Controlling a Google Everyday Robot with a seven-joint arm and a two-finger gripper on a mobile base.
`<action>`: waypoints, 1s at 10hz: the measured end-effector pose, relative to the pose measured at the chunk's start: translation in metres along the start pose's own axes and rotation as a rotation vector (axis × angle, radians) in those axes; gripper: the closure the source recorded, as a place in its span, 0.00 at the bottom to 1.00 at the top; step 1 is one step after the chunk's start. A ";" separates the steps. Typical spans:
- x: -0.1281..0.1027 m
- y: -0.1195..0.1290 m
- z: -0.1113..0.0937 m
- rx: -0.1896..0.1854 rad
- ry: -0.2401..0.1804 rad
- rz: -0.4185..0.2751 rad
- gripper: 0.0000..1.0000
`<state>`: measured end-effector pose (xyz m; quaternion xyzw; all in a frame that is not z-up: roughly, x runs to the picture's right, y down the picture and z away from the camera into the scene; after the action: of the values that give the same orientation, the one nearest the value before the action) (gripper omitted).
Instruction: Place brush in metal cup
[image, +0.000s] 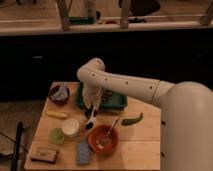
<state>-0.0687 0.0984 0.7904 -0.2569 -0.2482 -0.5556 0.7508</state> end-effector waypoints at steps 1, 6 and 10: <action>0.000 0.000 0.000 0.001 -0.005 -0.002 0.20; 0.003 0.001 -0.001 0.006 -0.015 -0.004 0.20; 0.004 0.002 -0.003 0.013 -0.020 -0.007 0.20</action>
<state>-0.0660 0.0941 0.7902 -0.2569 -0.2602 -0.5539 0.7480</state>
